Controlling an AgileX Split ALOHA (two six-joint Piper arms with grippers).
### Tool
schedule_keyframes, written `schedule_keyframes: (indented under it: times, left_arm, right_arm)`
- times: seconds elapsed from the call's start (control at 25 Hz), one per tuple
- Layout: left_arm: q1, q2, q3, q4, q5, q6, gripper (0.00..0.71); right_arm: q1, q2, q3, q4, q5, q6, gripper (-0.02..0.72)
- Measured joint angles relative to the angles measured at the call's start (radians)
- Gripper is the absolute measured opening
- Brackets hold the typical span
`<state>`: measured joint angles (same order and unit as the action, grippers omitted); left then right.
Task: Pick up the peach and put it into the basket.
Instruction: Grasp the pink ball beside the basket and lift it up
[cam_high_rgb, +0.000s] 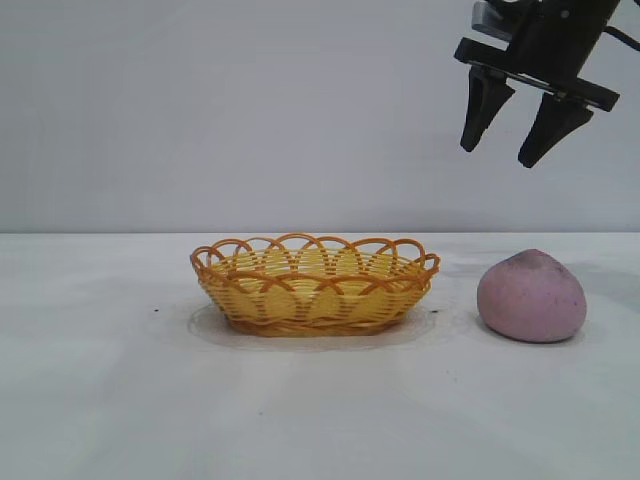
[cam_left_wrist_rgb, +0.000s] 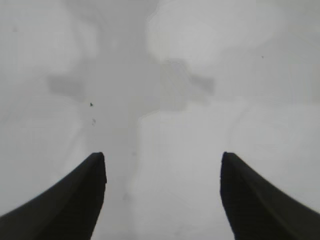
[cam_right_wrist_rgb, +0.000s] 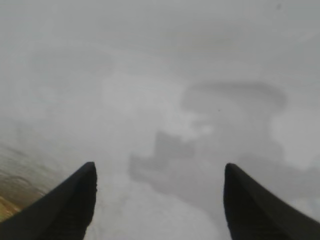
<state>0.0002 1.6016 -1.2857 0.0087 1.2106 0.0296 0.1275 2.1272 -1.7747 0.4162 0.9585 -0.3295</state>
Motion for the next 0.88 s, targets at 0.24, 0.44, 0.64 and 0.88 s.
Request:
schedule_keyframes:
  times: [0.24, 0.44, 0.64, 0.88]
  left_arm:
    - [0.000, -0.313, 0.220, -0.034, 0.009, 0.000, 0.430]
    - [0.000, -0.582, 0.341, -0.049, 0.018, 0.000, 0.430]
    - [0.000, -0.863, 0.448, -0.049, 0.033, 0.002, 0.430]
    - [0.000, -1.219, 0.596, -0.047, 0.015, 0.014, 0.430]
  right_arm:
    - [0.000, 0.000, 0.000, 0.002, 0.036, 0.000, 0.456]
    - [0.000, 0.000, 0.000, 0.004, 0.094, 0.000, 0.456]
    - [0.000, 0.000, 0.000, 0.004, 0.116, 0.000, 0.456]
    - [0.000, 0.000, 0.000, 0.004, 0.117, 0.000, 0.456]
